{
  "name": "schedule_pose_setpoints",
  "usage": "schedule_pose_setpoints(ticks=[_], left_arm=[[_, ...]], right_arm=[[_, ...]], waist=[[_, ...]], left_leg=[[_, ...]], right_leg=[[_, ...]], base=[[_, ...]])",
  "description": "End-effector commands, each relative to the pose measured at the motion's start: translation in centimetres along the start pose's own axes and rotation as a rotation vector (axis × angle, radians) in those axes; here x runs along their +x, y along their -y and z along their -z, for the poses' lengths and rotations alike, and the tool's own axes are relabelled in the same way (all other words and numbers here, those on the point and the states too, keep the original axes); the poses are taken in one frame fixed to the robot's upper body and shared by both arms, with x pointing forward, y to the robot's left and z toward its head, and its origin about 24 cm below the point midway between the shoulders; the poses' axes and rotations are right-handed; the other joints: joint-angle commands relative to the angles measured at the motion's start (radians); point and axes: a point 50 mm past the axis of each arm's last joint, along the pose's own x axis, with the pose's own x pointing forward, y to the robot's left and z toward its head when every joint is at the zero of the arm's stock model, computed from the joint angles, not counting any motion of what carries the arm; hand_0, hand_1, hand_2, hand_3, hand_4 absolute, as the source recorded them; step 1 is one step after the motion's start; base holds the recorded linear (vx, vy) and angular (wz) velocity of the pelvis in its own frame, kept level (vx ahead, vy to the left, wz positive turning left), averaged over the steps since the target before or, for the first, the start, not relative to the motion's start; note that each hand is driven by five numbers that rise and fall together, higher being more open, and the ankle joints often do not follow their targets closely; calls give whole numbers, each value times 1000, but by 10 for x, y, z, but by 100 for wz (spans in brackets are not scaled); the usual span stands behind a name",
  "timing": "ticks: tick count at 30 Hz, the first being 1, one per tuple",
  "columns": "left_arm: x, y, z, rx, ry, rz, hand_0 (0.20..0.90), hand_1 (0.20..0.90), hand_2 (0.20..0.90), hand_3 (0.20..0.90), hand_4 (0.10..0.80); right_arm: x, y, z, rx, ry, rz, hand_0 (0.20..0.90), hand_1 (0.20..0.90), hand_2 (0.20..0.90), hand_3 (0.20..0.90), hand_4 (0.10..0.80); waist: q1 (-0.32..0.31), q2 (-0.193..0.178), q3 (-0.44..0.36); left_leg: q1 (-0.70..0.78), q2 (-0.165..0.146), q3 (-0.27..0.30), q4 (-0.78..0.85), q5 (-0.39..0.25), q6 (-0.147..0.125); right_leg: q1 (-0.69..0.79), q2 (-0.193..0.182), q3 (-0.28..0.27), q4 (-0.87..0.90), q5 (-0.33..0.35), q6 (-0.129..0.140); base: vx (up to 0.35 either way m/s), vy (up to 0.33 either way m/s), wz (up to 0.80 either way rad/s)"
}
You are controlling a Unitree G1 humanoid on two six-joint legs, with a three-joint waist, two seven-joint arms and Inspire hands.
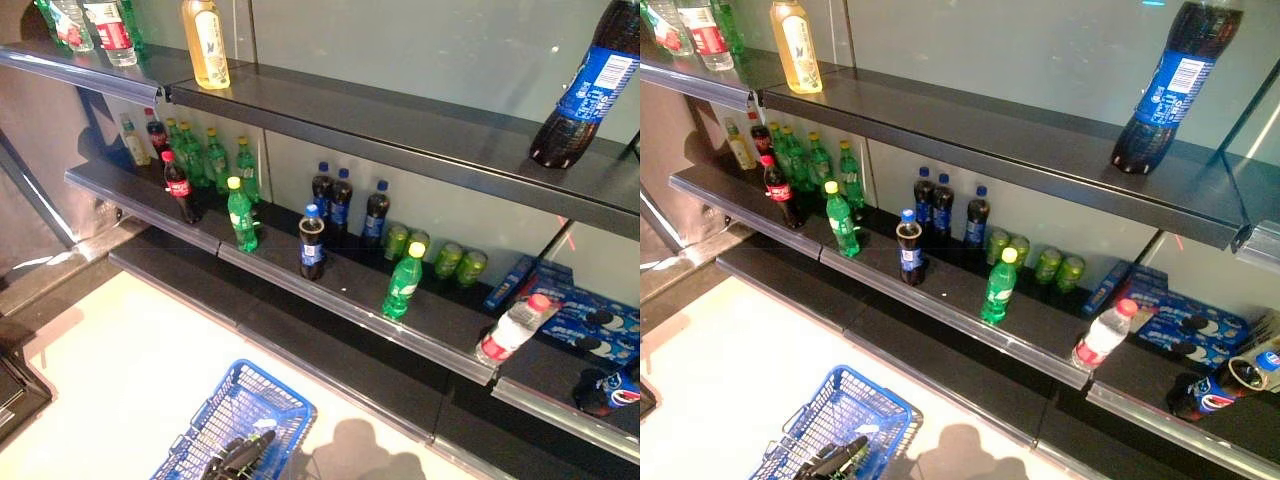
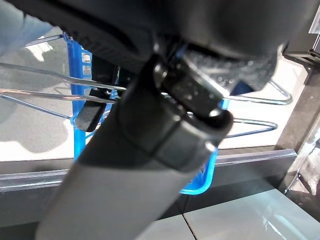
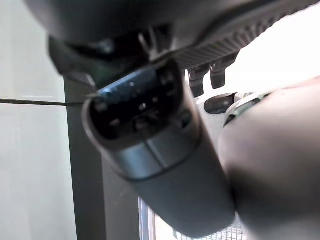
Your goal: Pick up the drink and place into the basket.
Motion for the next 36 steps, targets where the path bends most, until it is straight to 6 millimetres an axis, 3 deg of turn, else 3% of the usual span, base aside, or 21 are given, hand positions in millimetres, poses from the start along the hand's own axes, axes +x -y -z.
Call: schedule_pose_setpoints(ticks=[1, 20, 26, 28, 29, 32, 36], left_arm=[[6, 26, -22, 55, 126, 112, 300, 300, 300, 200, 100], [6, 29, -25, 45, 144, 129, 300, 300, 300, 200, 100], [7, 33, -31, 68, 148, 140, 300, 300, 300, 200, 100], [7, 34, -31, 69, 148, 140, 300, 300, 300, 200, 100], [8, 38, -36, 83, 156, 146, 300, 300, 300, 200, 100], [7, 40, -42, 96, 168, 153, 300, 300, 300, 200, 100], [5, 36, -44, 94, 177, 147, 300, 300, 300, 200, 100]], right_arm=[[1, 4, 2, -63, -43, 28, 900, 900, 900, 900, 800], [1, 6, -4, -134, 4, 55, 900, 900, 900, 900, 800], [0, -5, -46, -406, 263, 83, 900, 900, 900, 900, 800], [-1, -6, -47, -414, 272, 83, 900, 900, 900, 900, 800], [-6, -17, -76, -489, 431, 83, 900, 900, 900, 900, 800], [-23, -33, -118, -540, 620, 76, 900, 900, 900, 900, 800], [-55, -44, -152, -603, 864, 72, 900, 900, 900, 900, 800]], waist=[[4, 37, 43], [5, 37, 47], [13, 28, 50], [13, 28, 50], [16, 20, 55], [15, 10, 60], [8, -1, 59]], left_leg=[[-13, 1, -9, 0, -20, 39], [-14, 1, -11, 0, -19, 39], [-17, 0, -19, 0, -18, 39], [-17, 0, -19, 0, -18, 39], [-19, 0, -21, 0, -17, 40], [-24, 2, -23, 0, -15, 42], [-28, 3, -24, 0, -16, 44]], right_leg=[[1, -24, -37, 37, 1, -1], [0, -23, -35, 36, 3, 0], [-1, -25, -35, 37, 5, 2], [-1, -25, -35, 37, 5, 3], [-2, -26, -35, 38, 8, 4], [-9, -27, -35, 37, 12, 6], [-12, -28, -35, 35, 17, 11]], base=[[0, 0, 0], [0, 0, 0], [0, 0, 0], [-13, -18, 0], [-38, -48, 0], [-43, -53, -1], [-14, -27, 1]])
